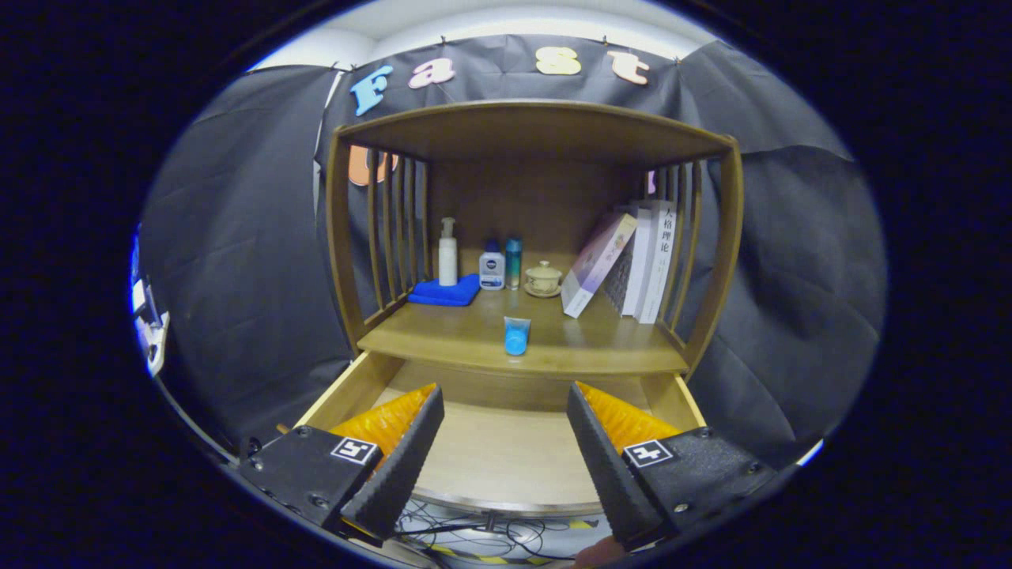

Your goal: Pull open the drawer, take out the items inside it, and place them on the countertop above the cabinet.

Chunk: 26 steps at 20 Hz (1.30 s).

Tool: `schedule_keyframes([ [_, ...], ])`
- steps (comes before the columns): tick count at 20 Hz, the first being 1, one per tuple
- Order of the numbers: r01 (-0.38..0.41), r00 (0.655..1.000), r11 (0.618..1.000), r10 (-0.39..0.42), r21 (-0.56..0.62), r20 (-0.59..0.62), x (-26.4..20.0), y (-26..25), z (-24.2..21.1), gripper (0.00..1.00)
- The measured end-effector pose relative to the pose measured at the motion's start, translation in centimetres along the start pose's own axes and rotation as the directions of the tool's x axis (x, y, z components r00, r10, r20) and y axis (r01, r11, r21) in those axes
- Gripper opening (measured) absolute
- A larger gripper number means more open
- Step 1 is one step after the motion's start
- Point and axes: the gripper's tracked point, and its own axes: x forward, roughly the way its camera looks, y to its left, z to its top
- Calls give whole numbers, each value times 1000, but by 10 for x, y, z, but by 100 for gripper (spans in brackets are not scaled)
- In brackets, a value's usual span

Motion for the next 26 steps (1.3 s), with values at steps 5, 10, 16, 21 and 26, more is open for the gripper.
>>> schedule_keyframes([
  [5, -29, 998, 999, 27, 18, 61, -14, 17, -49, 100],
  [10, -7, 991, 1000, 3, 24, 137, -18, 16, -90, 100],
  [16, -22, 987, 998, 11, 66, 160, -11, 12, -140, 100],
  [21, 38, 987, 998, -44, 39, 154, -3, -2, -180, 100],
  [26, 46, 993, 997, -53, 70, 102, 16, 0, -201, 100],
])
